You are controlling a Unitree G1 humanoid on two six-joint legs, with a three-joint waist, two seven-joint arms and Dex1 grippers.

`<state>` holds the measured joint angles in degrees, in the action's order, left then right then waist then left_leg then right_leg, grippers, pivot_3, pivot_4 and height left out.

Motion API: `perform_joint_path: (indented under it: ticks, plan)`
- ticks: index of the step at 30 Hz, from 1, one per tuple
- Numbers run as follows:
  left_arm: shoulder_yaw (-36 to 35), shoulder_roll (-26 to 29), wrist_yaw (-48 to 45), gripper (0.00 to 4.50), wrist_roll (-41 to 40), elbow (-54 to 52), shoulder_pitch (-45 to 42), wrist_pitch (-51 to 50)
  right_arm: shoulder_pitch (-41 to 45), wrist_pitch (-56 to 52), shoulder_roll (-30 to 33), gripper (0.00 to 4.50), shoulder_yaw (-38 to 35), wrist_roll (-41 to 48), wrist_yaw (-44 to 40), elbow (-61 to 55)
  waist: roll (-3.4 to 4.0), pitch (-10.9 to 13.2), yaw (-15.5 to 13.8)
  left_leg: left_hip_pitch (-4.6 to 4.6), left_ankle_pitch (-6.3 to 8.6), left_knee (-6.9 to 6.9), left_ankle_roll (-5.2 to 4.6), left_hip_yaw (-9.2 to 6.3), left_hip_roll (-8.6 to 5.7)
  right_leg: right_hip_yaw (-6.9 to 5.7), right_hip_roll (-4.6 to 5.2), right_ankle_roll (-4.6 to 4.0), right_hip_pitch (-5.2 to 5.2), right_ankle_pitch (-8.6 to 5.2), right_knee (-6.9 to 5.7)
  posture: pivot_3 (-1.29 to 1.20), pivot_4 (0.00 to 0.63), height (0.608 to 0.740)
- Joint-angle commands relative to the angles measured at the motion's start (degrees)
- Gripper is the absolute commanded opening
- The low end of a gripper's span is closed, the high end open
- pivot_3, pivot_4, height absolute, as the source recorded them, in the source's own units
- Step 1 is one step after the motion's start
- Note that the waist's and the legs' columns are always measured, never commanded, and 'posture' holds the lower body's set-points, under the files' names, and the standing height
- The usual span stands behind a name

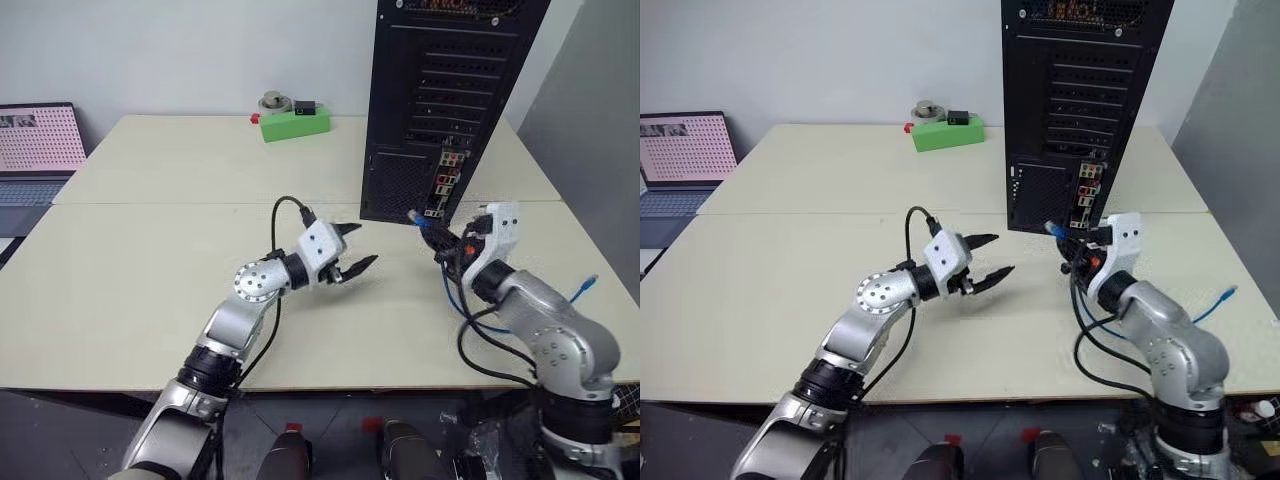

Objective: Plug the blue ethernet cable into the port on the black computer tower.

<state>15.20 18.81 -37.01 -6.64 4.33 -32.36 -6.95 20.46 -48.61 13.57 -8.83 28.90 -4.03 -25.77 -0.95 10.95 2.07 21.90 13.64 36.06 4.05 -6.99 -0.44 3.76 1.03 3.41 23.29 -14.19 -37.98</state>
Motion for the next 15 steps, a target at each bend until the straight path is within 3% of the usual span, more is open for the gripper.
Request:
perform_joint_path:
  ticks: [1, 6, 15]
  plan:
    - [-2.2, -1.61, 2.45, 3.37, -0.09, -3.16, -3.49, -5.55, 3.96, 1.81, -3.42, 0.0, 2.38, -8.17, 10.29, -1.98, 0.0, 0.0, 0.09, 0.0, 0.0, 0.0, 0.0, 0.0, 0.0, 0.0, 0.0, 0.0, 0.0, 0.0, 0.0, 0.0, 0.15, 0.74]
    - [-2.35, -3.55, 2.74, 3.37, -0.53, -2.63, -6.81, -9.48, 8.14, 4.01, -6.28, 0.0, 4.29, -14.95, 15.22, 3.02, 0.0, 0.0, 0.22, 0.03, 0.0, -0.04, 0.01, 0.01, 0.0, 0.01, 0.01, -0.01, 0.03, 0.0, 0.06, 0.0, 0.15, 0.74]
    - [-5.78, -6.35, 2.7, 3.37, -4.46, -2.21, -10.89, -16.69, 13.73, 8.1, -8.68, 0.0, 2.18, -18.68, 17.11, 11.96, 0.01, 0.0, 0.36, 0.06, 0.0, -0.06, 0.01, 0.04, -0.01, 0.02, 0.02, -0.02, 0.04, 0.0, 0.11, 0.0, 0.15, 0.74]
